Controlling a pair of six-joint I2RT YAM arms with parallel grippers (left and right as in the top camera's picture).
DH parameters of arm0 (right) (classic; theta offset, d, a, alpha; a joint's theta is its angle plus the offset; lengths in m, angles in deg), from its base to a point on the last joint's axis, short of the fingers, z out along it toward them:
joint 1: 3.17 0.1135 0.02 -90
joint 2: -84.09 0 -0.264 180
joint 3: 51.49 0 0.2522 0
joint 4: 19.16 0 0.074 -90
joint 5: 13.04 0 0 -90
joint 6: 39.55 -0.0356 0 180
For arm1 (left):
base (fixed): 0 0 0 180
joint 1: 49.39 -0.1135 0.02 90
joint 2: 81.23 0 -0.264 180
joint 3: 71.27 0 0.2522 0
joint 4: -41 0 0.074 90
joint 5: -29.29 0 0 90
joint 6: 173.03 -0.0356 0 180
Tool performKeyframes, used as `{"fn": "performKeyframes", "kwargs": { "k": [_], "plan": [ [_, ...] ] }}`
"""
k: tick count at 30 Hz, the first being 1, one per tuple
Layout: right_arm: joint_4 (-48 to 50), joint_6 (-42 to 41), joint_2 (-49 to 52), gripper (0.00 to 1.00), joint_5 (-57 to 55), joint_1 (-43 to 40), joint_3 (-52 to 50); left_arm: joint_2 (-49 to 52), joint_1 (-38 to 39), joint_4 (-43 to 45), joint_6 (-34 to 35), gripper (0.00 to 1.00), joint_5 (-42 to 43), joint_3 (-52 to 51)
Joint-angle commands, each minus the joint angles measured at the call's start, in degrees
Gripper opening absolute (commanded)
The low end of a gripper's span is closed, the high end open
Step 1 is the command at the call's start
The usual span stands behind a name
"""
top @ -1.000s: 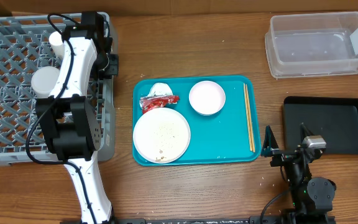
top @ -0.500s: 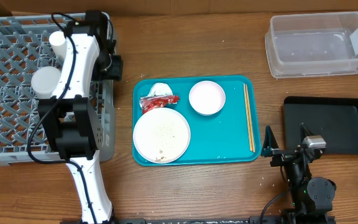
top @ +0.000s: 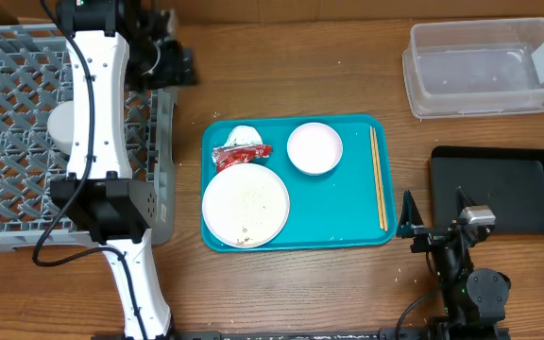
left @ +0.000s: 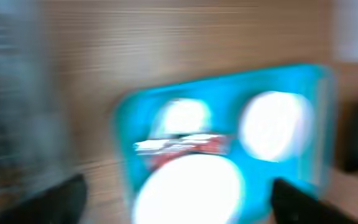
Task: Sort waste into correct bins and load items into the dishwasher
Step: 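Move the left gripper to the pale pink bowl and grasp its rim, then lift the pink bowl and carry it left into the dish rack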
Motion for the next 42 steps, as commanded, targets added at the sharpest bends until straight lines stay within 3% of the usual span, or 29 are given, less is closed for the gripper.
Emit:
{"fn": "performKeyframes", "kwargs": {
  "k": [1,5,11,14,17,23,28,35,42],
  "plan": [
    [0.17,-0.22,-0.57,1.0,0.07,-0.24,-0.61,0.22,2.54,-0.57,-0.04,0.92,27.91,0.57],
    [0.17,-0.22,-0.57,1.0,0.07,-0.24,-0.61,0.22,8.02,-0.74,-0.22,0.81,23.65,0.07],
    [0.17,-0.22,-0.55,1.0,0.07,-0.24,-0.61,0.35,23.74,1.57,6.23,0.56,-2.58,0.07],
    [0.17,-0.22,-0.57,1.0,0.07,-0.24,-0.61,0.92,30.88,2.75,14.62,0.57,-18.64,0.07],
    [0.17,-0.22,-0.57,1.0,0.07,-0.24,-0.61,2.16,36.65,4.55,18.29,0.66,-25.99,0.07],
    [0.17,-0.22,-0.57,0.99,0.07,-0.24,-0.61,7.17,42.34,7.13,21.18,0.65,-28.04,0.07],
    [0.17,-0.22,-0.57,1.0,0.07,-0.24,-0.61,12.22,43.39,7.58,23.15,0.54,-25.11,0.07],
    [0.17,-0.22,-0.57,1.0,0.07,-0.24,-0.61,18.14,43.5,8.7,22.93,0.52,-21.59,0.07],
    [0.17,-0.22,-0.55,1.0,0.07,-0.24,-0.61,22.71,44.48,8.74,22.95,0.32,-20.2,0.07]
  ]
}}
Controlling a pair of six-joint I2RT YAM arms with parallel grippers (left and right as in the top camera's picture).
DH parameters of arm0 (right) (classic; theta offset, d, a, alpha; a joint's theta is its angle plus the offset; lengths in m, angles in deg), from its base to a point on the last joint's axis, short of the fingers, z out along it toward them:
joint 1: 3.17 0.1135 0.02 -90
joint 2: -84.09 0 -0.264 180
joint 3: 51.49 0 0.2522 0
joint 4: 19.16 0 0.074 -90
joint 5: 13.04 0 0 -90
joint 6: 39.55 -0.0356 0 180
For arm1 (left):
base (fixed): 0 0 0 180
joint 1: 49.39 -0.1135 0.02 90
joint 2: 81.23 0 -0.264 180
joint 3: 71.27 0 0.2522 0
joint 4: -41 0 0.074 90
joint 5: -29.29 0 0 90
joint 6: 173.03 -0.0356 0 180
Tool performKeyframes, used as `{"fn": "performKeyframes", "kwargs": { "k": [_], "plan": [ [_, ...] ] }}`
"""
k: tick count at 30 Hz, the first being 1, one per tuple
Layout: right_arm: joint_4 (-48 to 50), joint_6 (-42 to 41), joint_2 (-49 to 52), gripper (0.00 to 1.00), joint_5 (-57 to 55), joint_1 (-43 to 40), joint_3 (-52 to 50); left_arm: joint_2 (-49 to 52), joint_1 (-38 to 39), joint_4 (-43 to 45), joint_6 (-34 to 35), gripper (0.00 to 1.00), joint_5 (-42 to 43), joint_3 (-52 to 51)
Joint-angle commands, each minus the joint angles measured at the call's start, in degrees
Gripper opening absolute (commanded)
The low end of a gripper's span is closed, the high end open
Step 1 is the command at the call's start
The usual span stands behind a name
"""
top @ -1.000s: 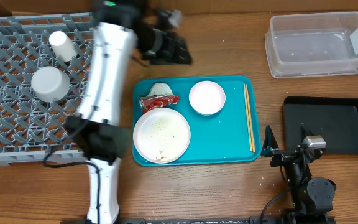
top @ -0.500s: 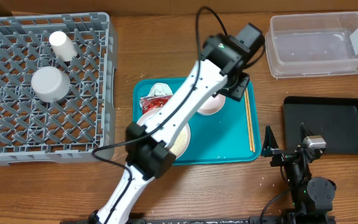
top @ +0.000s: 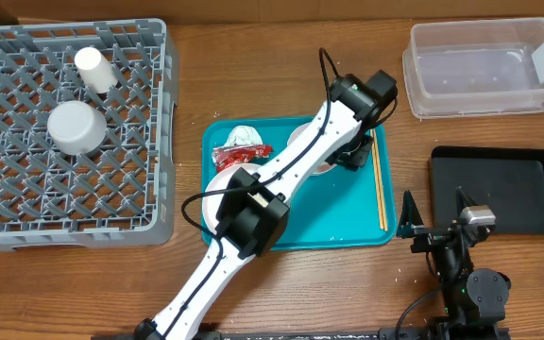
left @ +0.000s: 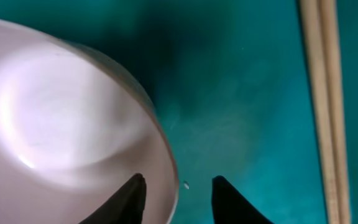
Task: Sort waste into correct bins and load items into the dishwasher
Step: 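Lift the pink bowl and carry it left into the dish rack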
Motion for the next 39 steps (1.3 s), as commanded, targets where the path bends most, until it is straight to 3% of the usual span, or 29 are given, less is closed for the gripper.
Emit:
{"fn": "performKeyframes", "kwargs": {
  "k": [1,5,11,16,22,28,30,32,39],
  "plan": [
    [0.17,-0.24,-0.57,1.0,0.09,-0.24,-0.61,2.32,1.05,0.17,0.66,0.27,1.16,0.09],
    [0.17,-0.24,-0.57,1.0,0.09,-0.24,-0.61,2.01,0.87,0.24,0.63,0.04,0.94,0.33],
    [0.17,-0.26,-0.57,1.0,0.09,-0.24,-0.61,0.83,-1.03,-4.2,0.96,0.04,1.01,3.58],
    [0.17,-0.24,-0.57,1.0,0.09,-0.24,-0.61,-3.67,-5.05,-9.14,1.49,0.04,0.92,12.0],
    [0.17,-0.24,-0.57,1.0,0.07,-0.24,-0.61,-14.67,-15.69,-11.34,-0.2,0.04,4.5,17.18],
    [0.17,-0.24,-0.57,1.0,0.09,-0.24,-0.61,-25.05,-32.35,-11.34,-2.1,0.04,13.73,16.92],
    [0.17,-0.24,-0.55,1.0,0.09,-0.24,-0.61,-29.59,-40.76,-11.37,-5.55,0.04,21.51,13.77],
    [0.17,-0.26,-0.55,1.0,0.07,-0.24,-0.61,-32.83,-44.15,-11.37,-6.56,0.04,23.52,9.46],
    [0.17,-0.24,-0.57,1.0,0.09,-0.24,-0.61,-45.99,-54.75,-11.34,-7.48,0.04,14.4,-15.39]
  ]
}}
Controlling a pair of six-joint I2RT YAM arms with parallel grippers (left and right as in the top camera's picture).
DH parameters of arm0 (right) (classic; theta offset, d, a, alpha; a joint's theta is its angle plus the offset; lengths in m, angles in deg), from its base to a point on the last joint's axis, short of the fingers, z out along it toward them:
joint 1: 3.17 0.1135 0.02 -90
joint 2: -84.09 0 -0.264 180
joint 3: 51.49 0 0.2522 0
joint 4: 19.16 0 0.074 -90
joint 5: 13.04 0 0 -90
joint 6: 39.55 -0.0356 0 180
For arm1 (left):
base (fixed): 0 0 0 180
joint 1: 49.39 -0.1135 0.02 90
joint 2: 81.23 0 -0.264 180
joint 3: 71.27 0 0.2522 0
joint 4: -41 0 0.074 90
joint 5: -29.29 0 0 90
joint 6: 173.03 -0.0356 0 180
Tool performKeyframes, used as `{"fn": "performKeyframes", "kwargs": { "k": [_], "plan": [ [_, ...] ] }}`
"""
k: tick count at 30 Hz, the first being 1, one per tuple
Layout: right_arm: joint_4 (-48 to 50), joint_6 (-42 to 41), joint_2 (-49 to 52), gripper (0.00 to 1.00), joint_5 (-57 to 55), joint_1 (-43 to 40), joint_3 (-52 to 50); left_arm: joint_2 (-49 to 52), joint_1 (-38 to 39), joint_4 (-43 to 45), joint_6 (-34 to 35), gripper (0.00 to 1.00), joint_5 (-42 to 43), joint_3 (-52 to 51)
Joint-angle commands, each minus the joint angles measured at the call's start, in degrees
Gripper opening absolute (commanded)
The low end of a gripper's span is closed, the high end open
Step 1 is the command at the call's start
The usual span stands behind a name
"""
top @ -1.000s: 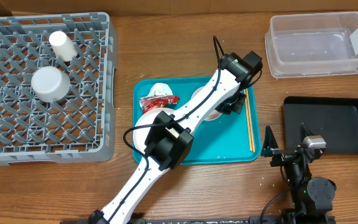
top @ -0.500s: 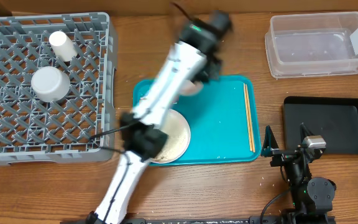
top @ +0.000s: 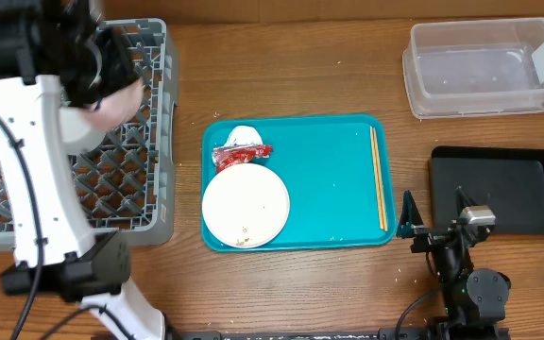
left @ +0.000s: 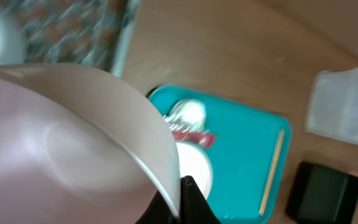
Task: Sort waste into correct bins and load items into the dishwasher
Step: 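Lift the pink bowl and carry it left into the dish rack, then lower the pink bowl into the rack's front row and open the left gripper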
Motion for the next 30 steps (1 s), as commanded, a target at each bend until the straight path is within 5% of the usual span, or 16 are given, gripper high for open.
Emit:
{"fn": "performKeyframes", "kwargs": {
  "k": [1,5,14,20,30],
  "plan": [
    [0.17,-0.24,-0.57,1.0,0.07,-0.24,-0.61,-5.01,-4.52,-0.17,-2.49,0.04,-1.9,-9.68],
    [0.17,-0.24,-0.57,1.0,0.07,-0.24,-0.61,-5.2,-11.69,3.23,-8.41,0.04,2.8,-16.83],
    [0.17,-0.24,-0.57,1.0,0.07,-0.24,-0.61,-2.21,-30.97,9.22,-33.77,0.04,42.25,-33.64],
    [0.17,-0.24,-0.57,1.0,0.07,-0.24,-0.61,0.76,-38.91,9.51,-47.98,0.04,58.64,-41.13],
    [0.17,-0.24,-0.57,1.0,0.07,-0.24,-0.61,6.62,-39.98,10.6,-52.11,0.04,67.17,-49.48]
  ]
}}
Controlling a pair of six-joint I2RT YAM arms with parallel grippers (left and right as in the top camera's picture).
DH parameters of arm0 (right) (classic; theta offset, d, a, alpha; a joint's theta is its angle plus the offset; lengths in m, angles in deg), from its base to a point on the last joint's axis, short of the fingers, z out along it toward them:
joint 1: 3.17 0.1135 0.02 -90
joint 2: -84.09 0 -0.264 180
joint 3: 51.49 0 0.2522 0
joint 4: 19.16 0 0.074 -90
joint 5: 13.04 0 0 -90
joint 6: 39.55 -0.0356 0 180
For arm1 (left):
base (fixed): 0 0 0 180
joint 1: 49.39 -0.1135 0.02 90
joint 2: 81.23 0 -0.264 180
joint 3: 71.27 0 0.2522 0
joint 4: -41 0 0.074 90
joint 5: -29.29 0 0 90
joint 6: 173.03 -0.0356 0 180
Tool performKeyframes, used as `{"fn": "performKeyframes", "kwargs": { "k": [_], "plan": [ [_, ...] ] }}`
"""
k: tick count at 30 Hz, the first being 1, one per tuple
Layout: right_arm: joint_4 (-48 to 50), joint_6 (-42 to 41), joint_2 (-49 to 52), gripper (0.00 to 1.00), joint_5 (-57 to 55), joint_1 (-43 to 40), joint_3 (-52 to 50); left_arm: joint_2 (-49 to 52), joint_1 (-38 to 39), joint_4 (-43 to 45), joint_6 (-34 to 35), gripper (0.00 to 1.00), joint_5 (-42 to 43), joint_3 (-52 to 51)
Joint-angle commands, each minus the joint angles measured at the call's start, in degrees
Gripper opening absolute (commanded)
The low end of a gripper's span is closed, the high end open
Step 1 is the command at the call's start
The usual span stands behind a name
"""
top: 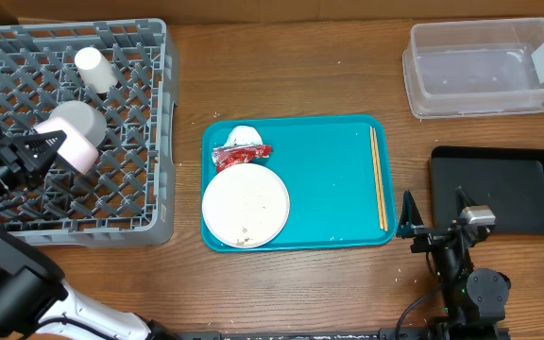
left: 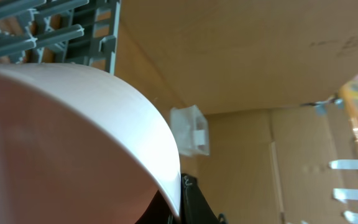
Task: Sort waste into correct bins and load items into the dishwasher
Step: 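Lower the pink bowl into the rack's front row and open the left gripper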
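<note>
My left gripper [top: 43, 146] is shut on the rim of a pinkish-white bowl [top: 72, 140], held tilted over the left part of the grey dish rack [top: 149, 142]. In the left wrist view the bowl [left: 73, 137] fills the frame, its edge pinched at the left gripper [left: 183, 198]. A white cup [top: 93, 68] stands in the rack. On the teal tray [top: 338, 203] lie a white plate [top: 246, 205], a red wrapper [top: 242, 153], crumpled white paper [top: 244, 135] and chopsticks [top: 378, 179]. My right gripper [top: 407, 217] rests low at the right, apparently shut and holding nothing.
A clear plastic bin [top: 484, 66] stands at the back right. A black bin [top: 499, 189] sits right of the tray. The rack's bars [left: 55, 28] and a cardboard wall show behind the bowl in the left wrist view.
The left arm has swung to the far left edge. The bowl it holds has come down from above the rack's top right part to just over the rack's left middle.
At first the bowl sat on the tray while my left arm was over the rack. Then the left gripper stood open around the bowl's rim on the tray. After that it held the bowl above the rack, and now low over it. The right arm never moved.
</note>
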Motion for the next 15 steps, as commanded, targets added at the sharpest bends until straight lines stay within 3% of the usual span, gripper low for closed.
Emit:
{"fn": "performKeyframes", "kwargs": {
  "k": [1,15],
  "plan": [
    [0.2,-0.22,-0.57,1.0,0.07,-0.24,-0.61,2.54,0.94,0.5,-3.34,0.04,5.88,-1.84],
    [0.2,-0.22,-0.55,1.0,0.07,-0.24,-0.61,5.46,-2.95,-0.48,0.2,0.04,-0.15,-1.9]
  ]
}}
